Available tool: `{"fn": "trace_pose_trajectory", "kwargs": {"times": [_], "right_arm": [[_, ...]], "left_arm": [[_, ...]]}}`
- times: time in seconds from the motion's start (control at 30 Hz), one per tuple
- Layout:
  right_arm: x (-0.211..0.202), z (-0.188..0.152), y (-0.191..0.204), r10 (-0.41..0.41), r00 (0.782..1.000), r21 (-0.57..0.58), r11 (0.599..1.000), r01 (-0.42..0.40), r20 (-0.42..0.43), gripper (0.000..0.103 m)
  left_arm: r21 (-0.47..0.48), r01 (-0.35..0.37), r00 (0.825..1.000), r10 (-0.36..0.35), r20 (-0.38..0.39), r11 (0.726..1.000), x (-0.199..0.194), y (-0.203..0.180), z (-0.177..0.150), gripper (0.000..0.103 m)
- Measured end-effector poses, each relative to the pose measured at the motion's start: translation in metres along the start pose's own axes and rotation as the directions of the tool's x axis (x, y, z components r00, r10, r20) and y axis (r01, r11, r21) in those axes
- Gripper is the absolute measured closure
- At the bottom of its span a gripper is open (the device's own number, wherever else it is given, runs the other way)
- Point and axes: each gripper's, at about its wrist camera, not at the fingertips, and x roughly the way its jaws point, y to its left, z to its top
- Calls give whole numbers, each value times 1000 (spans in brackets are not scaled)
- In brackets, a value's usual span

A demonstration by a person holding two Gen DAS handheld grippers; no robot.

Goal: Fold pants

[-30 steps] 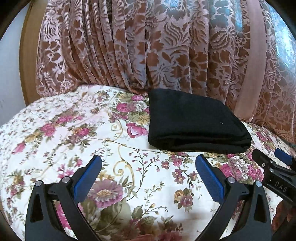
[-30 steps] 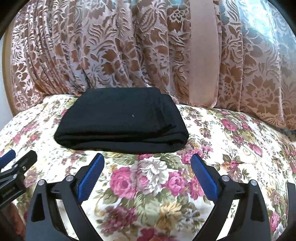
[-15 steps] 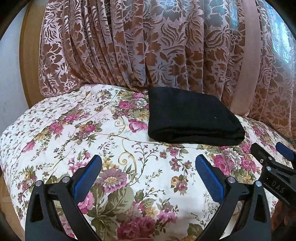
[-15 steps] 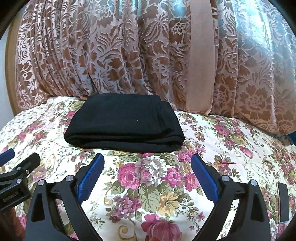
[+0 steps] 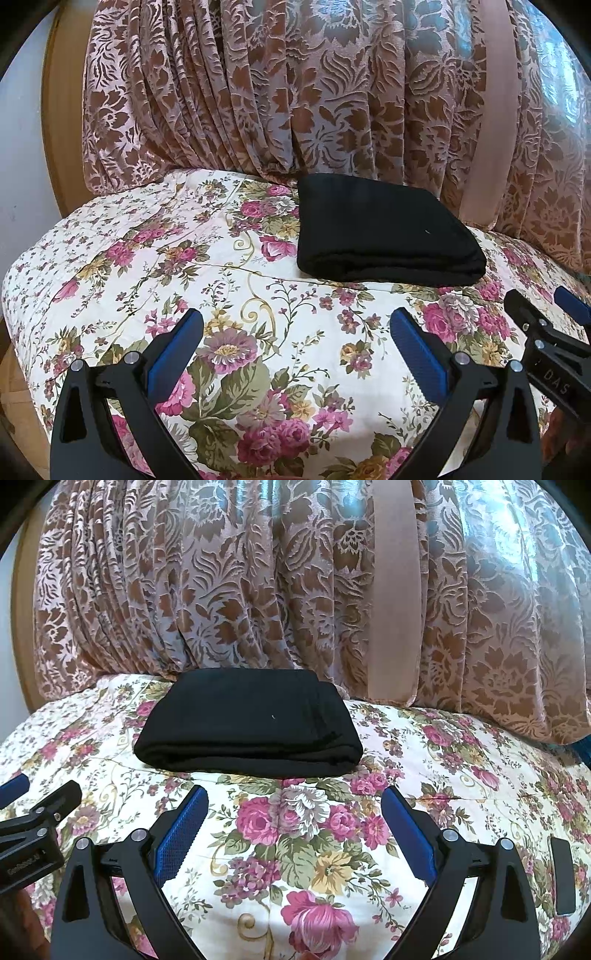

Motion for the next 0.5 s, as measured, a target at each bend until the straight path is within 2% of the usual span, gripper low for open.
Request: {"fn": "trace_pose_trajectory", "kwargs": {"times": [0.5], "right_arm": [[-9, -2, -3, 1, 1000, 8, 1000, -2, 16, 9]], "left_arm": [[-7, 7, 1000, -7, -11, 1000, -5, -2, -1, 2]]}}
